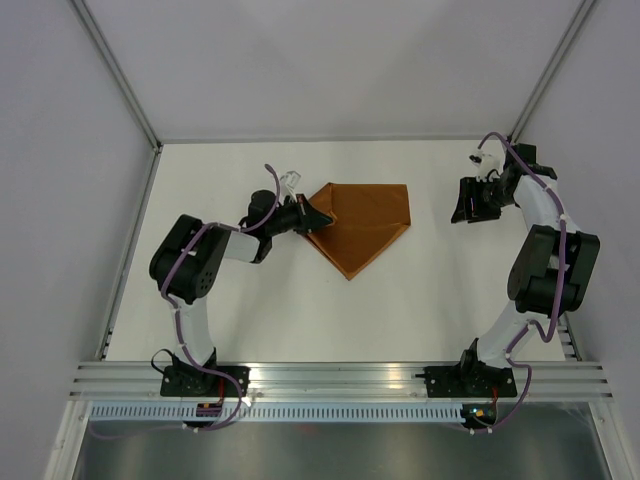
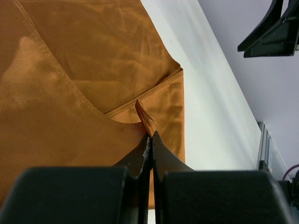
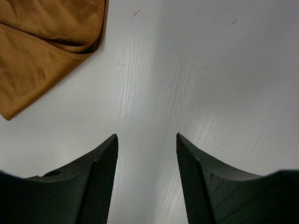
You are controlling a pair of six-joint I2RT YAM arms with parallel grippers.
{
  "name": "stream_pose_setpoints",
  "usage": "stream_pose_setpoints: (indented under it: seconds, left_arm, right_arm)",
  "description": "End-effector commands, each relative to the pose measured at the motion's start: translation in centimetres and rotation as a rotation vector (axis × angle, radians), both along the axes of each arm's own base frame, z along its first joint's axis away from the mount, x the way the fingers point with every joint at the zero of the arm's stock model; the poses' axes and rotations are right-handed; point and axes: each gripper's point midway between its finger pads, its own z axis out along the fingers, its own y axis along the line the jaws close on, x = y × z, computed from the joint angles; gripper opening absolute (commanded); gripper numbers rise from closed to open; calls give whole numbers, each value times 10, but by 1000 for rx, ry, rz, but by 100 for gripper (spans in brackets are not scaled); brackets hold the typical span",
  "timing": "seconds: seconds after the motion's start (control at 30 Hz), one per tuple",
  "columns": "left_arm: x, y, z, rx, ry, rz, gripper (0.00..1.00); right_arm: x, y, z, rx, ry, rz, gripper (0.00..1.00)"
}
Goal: Fold the napkin, place the utensils inside, and roll it up
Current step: Fold the napkin at the center of the board.
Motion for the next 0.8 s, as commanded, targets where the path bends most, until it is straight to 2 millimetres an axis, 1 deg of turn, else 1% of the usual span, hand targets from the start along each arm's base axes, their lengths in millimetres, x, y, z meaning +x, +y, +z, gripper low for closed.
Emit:
stream_pose_setpoints:
  seconds: [0.0, 0.1, 0.43, 0.6, 0.77]
  left_arm:
    - [-9, -10, 34, -16, -165, -75, 2]
    - [-16, -13, 32, -11, -167, -94, 2]
    - [-42, -33, 30, -23, -164, -189, 2]
    - [-51, -38, 24, -25, -154, -216, 2]
    - [-56, -39, 13, -11, -133, -229, 3]
  right_arm:
    - [-2, -4, 13, -26, -39, 3, 59]
    - [-3, -4, 12, -27, -40, 4, 59]
    - [-7, -4, 10, -34, -34, 5, 59]
    - [-9, -5, 12, -38, -37, 2, 59]
    - [-11, -5, 12, -42, -36, 4, 59]
